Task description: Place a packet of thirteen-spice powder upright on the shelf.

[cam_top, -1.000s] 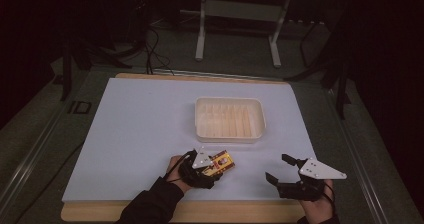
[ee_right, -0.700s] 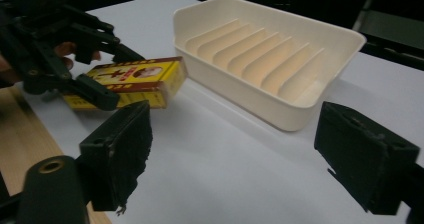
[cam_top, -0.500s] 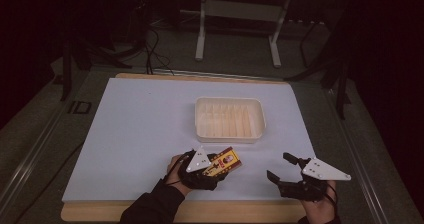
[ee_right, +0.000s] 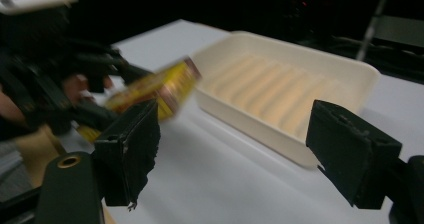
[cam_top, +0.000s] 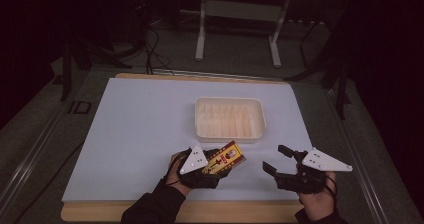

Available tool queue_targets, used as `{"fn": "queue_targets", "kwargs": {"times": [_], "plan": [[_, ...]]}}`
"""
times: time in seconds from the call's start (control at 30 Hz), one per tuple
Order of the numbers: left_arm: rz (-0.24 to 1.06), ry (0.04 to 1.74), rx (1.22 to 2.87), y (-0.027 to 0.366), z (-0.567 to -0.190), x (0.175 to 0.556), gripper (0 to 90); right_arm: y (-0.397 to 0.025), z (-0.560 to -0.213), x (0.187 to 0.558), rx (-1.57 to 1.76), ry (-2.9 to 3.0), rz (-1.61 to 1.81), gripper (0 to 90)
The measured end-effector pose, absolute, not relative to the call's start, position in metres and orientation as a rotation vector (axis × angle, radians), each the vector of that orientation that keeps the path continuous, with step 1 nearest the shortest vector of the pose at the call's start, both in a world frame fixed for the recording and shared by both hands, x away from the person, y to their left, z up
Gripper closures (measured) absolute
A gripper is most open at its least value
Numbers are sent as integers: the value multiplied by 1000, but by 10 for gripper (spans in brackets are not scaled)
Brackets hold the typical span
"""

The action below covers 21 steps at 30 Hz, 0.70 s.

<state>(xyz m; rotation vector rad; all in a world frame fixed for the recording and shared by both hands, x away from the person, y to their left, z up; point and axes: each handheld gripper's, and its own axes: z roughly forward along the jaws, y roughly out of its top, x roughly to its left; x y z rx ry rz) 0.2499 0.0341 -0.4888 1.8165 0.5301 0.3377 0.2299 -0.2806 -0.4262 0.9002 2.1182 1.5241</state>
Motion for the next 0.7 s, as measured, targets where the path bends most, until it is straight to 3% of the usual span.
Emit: {"fn": "queue_targets", "kwargs": {"times": [0.2,0.7], "plan": [[377,558,1757,33,-486,251,328,-261,-416,234,868,2125,1560,217],[359,513,1634,25,-480,250,329,-234,-393,251,880,2033,1619,131]]}}
